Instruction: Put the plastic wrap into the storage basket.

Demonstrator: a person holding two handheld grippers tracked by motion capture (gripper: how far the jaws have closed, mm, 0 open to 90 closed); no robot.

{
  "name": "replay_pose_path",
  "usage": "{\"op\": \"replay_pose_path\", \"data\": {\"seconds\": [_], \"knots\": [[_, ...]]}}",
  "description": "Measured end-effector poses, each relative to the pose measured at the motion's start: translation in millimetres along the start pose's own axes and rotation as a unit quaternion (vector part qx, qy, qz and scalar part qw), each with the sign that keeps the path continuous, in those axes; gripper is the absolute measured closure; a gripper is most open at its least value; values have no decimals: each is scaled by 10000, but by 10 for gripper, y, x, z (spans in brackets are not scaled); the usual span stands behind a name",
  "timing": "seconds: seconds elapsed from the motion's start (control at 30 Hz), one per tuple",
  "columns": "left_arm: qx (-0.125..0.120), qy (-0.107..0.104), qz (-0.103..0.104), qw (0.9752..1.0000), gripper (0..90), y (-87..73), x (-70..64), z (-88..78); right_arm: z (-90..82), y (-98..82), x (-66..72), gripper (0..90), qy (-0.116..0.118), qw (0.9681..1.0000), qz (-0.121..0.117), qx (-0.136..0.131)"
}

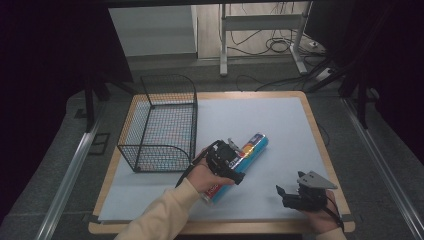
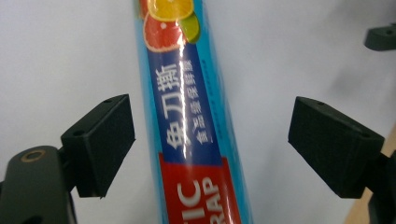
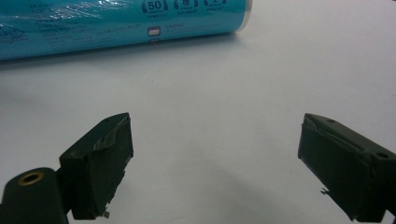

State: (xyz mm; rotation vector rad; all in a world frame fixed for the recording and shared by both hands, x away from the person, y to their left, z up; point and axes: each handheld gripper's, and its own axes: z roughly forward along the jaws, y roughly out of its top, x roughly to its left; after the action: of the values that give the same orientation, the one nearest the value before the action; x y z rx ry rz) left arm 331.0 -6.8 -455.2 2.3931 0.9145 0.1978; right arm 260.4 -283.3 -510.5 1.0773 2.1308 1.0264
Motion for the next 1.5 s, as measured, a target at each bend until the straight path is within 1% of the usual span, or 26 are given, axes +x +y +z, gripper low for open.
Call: {"op": "replay_pose_path", "data": {"seconds": [0.13, 0.27, 0.3, 0.4, 0.47, 0.53, 0.57, 0.6, 0.63, 0.67, 0.77, 0.83, 0.9, 0.97, 1.0, 1.1, 1.13, 1.27, 1.47, 1.5], "knots": [[136, 34, -71, 9999, 146, 72, 24, 107, -9, 0, -8, 103, 2, 10000, 0, -31], [321, 78, -60, 9994, 159, 128, 63, 211, -14, 0, -13, 103, 4, 10000, -6, -42], [298, 83, -128, 9994, 160, 139, 61, 241, -16, -1, -13, 103, 22, 10000, -16, -60], [420, 98, -149, 9990, 160, 171, 84, 317, -13, 1, -9, 104, 27, 10000, -21, -67], [507, 86, -171, 9985, 154, 192, 88, 366, -9, 1, -12, 105, 12, 10000, 4, -62], [563, 153, -194, 9981, 151, 200, 77, 411, -10, 0, -15, 105, 4, 10000, -4, -61], [651, 238, -115, 9975, 152, 199, 57, 447, -16, 1, -17, 105, 0, 10000, 13, -70], [651, 238, -115, 9975, 152, 199, 57, 447, -16, 1, -17, 105, 0, 10000, 13, -70], [753, 257, -34, 9968, 152, 201, 66, 458, -18, 0, -17, 105, 1, 10000, 18, -76], [707, 224, -133, 9972, 152, 199, 60, 482, -18, 0, -17, 105, 1, 10000, 21, -77], [882, 247, -113, 9957, 159, 203, 94, 530, -12, -2, -16, 105, 6, 10000, 12, -57], [935, 243, -158, 9952, 173, 203, 110, 564, -12, -1, -15, 105, 5, 10000, -2, -53], [1015, 170, -173, 9945, 187, 201, 134, 595, -13, -1, -16, 105, -1, 10000, 12, -54], [1024, 160, -221, 9944, 222, 194, 138, 625, -13, -2, -20, 105, -11, 10000, 25, -40], [1067, 118, -213, 9940, 237, 192, 149, 636, -13, -2, -21, 105, -13, 10000, 33, -45], [1129, -23, -291, 9932, 284, 188, 156, 664, -19, 2, -20, 106, -7, 10000, 48, -59], [1140, -14, -308, 9930, 290, 190, 154, 669, -19, 3, -20, 105, -8, 10000, 37, -59], [1250, -28, -348, 9915, 300, 213, 164, 666, -20, 2, -18, 106, -12, 10000, 14, -55], [1267, -273, -543, 9901, 307, 220, 232, 651, -36, 7, -23, 107, -36, 9999, 28, -103], [1300, -308, -538, 9896, 308, 221, 243, 646, -38, 8, -24, 108, -34, 9999, 26, -108]]}}
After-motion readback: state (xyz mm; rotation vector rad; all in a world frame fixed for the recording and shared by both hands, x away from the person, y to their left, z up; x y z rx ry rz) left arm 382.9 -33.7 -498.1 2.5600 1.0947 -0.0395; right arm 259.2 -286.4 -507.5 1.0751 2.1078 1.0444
